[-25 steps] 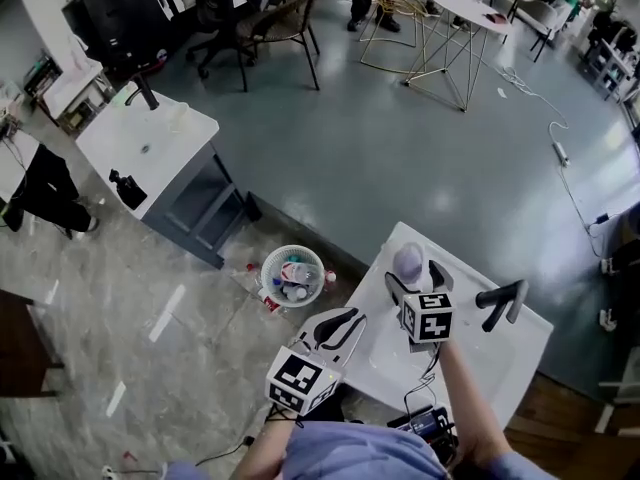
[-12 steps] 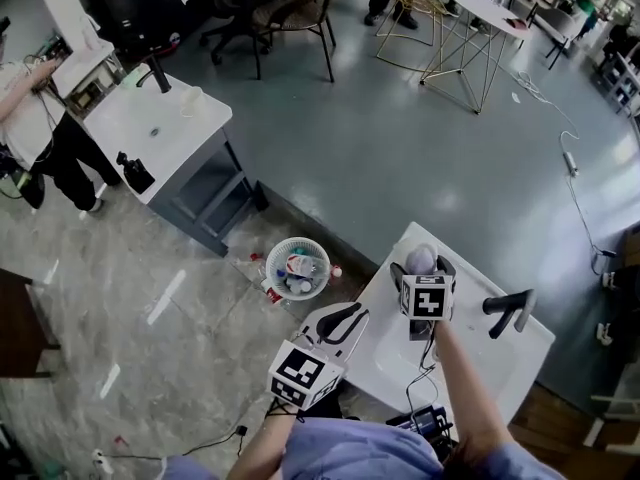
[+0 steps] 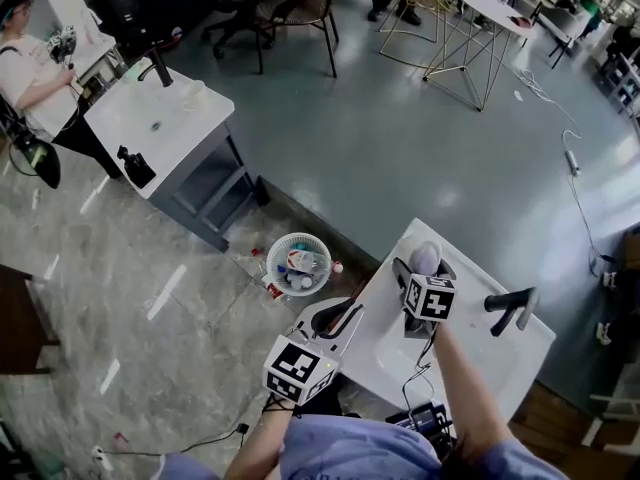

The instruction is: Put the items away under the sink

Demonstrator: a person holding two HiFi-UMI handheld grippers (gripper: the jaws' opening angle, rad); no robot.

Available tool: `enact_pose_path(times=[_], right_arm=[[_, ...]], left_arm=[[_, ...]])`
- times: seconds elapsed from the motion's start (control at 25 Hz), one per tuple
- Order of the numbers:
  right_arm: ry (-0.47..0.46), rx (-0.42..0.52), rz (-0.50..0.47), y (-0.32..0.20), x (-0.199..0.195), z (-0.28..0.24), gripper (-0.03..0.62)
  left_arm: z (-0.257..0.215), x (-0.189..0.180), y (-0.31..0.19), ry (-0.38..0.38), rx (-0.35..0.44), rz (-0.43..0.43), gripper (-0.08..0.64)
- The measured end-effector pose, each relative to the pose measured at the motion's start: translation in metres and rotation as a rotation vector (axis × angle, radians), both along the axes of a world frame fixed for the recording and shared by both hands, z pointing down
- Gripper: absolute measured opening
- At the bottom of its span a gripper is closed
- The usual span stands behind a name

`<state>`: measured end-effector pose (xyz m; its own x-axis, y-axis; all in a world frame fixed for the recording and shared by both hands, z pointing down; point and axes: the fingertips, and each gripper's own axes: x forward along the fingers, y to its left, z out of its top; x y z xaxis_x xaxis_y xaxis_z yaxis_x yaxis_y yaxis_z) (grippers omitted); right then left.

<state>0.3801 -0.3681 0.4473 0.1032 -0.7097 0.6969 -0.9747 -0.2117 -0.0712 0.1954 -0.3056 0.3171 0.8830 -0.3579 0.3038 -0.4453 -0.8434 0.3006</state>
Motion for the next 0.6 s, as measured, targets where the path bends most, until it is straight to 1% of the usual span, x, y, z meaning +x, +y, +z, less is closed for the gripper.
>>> enact_pose_path(times=[0.12, 0.28, 0.6], right_arm=[[0.001, -0.026, -0.019, 0.005, 0.0, 0.001, 0.44], [0.009, -0.064, -0.108, 0.018, -0.014, 0.0, 0.44], [0.015, -0.1, -0.206, 0.053, -0.041, -0.001, 0.44]], left_arm=[[-0.003, 0.001, 0.003, 0.001, 0.002, 0.011, 0.052], [-0.001, -0.003, 0.005, -0.006, -0.001, 0.014, 0.052], [0.005, -0.012, 0.01, -0.016, -0.003, 0.009, 0.052]])
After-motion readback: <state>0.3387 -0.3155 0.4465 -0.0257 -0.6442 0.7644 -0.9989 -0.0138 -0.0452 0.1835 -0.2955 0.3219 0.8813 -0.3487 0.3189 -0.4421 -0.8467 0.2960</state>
